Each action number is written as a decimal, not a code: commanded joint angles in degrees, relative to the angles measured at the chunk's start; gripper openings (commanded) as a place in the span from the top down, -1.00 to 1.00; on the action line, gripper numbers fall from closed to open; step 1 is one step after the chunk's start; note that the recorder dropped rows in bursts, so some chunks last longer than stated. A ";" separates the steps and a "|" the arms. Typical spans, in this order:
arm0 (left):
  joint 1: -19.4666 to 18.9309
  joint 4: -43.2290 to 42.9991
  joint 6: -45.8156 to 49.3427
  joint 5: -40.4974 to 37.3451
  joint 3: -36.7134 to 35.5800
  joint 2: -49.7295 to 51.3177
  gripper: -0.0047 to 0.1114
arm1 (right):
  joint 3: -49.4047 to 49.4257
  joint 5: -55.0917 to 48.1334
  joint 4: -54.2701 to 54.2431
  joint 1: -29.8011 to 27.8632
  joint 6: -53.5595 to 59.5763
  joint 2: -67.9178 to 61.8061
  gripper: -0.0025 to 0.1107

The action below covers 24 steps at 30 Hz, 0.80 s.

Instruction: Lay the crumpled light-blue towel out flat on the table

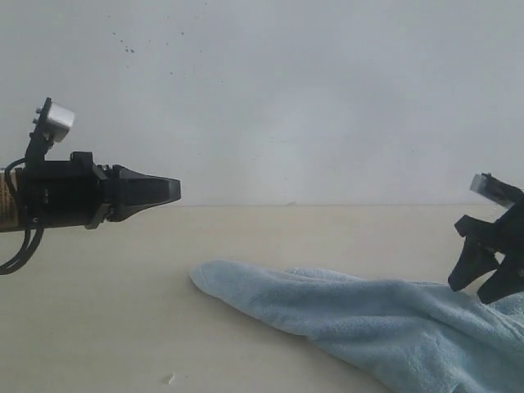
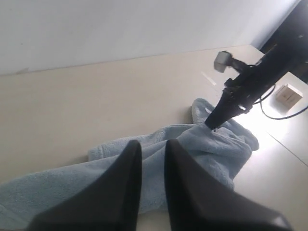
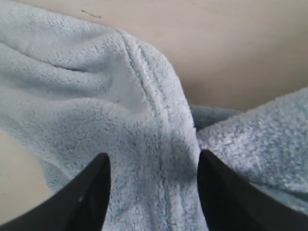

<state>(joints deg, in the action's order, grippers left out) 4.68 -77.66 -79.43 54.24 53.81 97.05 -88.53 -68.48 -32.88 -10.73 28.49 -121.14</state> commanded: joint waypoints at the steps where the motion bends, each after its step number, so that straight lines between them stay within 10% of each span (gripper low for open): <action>1: -0.04 1.99 -0.37 3.16 0.22 0.11 0.61 | -0.10 -1.48 -10.08 0.01 1.06 -2.94 0.03; 4: -0.04 2.30 -0.37 3.16 0.22 0.11 0.61 | -0.10 -1.48 -24.68 0.01 8.63 -3.28 0.08; 8: -0.04 2.30 -0.37 4.92 0.22 0.11 0.61 | -0.10 -1.48 -25.01 0.56 12.89 -2.08 0.49; 12: -0.04 2.30 -0.37 5.74 0.22 0.11 0.61 | -0.10 -1.48 -18.18 0.45 16.23 -2.08 0.50; 19: -0.04 2.30 -0.37 5.74 0.22 0.11 0.61 | -0.10 3.78 -3.17 0.45 10.07 -2.32 -0.21; 24: -0.04 2.30 -0.37 5.74 0.22 0.11 0.61 | -0.10 1.52 -2.90 0.45 8.86 -4.09 -0.16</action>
<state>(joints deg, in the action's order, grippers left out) 4.68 -76.05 -79.43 59.12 53.81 97.05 -88.53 -65.85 -36.34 -10.14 38.01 -124.66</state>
